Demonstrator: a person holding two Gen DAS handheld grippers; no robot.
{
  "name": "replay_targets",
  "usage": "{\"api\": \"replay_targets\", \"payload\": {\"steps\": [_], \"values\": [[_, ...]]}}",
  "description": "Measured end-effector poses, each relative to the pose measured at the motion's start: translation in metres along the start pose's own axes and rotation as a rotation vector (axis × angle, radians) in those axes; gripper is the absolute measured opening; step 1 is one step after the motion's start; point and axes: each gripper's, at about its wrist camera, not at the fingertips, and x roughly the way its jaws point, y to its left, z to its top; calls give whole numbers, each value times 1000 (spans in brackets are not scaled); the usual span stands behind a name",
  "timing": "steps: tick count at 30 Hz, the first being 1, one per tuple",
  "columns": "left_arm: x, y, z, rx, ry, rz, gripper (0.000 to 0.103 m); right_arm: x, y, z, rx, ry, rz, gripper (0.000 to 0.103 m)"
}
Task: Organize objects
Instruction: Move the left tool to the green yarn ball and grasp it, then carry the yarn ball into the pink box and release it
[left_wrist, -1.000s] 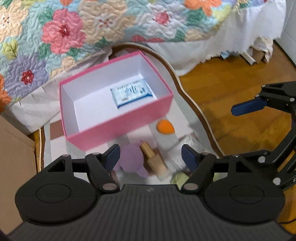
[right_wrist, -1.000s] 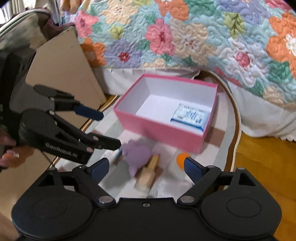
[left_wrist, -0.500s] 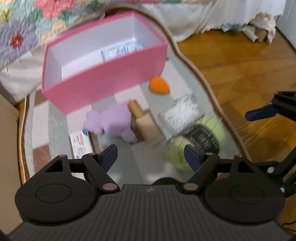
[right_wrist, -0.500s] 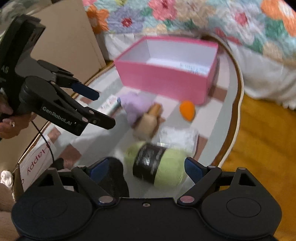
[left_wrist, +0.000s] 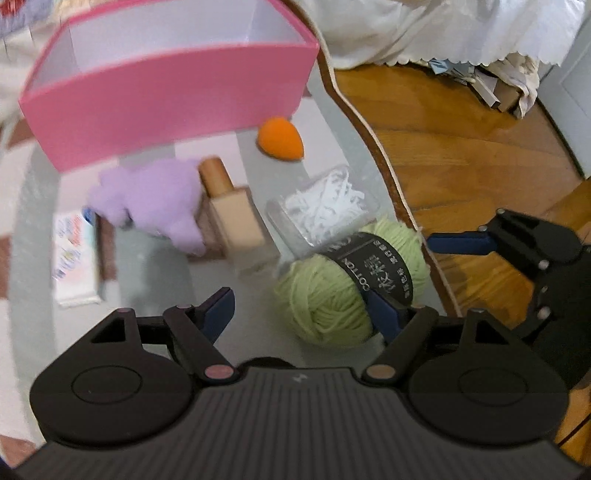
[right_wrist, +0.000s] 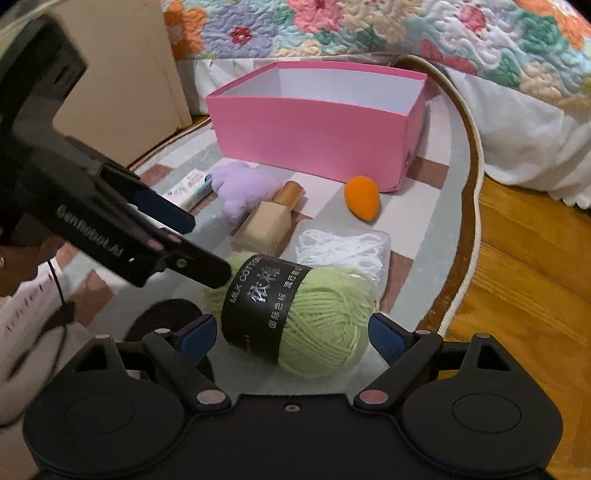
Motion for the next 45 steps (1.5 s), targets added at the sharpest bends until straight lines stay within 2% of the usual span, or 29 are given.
{"api": "replay_targets", "payload": {"steps": [2, 6, 8, 11, 17, 20, 22, 27, 31, 37, 41, 45], "values": [[5, 0, -2, -8, -8, -54, 79, 9, 2, -4, -18, 15, -7, 92], [11, -5, -7, -11, -35, -68, 78, 26, 8, -15, -85, 44, -79, 92], [15, -7, -7, -12, -24, -77, 77, 27, 7, -19, -76, 34, -68, 92], [20, -7, -7, -31, -9, -132, 69, 26, 6, -20, -34, 15, -30, 91], [14, -10, -10, -26, -5, -144, 65, 19, 8, -15, 23, -10, 14, 82], [5, -11, -13, -18, -2, -127, 63, 15, 17, -13, 18, 2, 13, 78], [-3, -16, -14, 27, 0, -94, 64, 9, 24, -10, 12, 5, 14, 77], [-40, -28, -15, 166, 17, -34, 60, -6, 38, 7, 12, 40, 36, 75], [-74, -27, -5, 157, 17, -31, 60, -28, 49, 28, -16, 35, 55, 74], [-133, -24, 21, 150, -25, -13, 60, -67, 58, 71, -25, -29, 77, 73], [-169, -19, 51, 134, 31, 0, 60, -86, 62, 103, -7, -50, 125, 73], [-208, -22, 81, 159, 34, 54, 59, -105, 64, 138, -2, -89, 170, 73]]}}
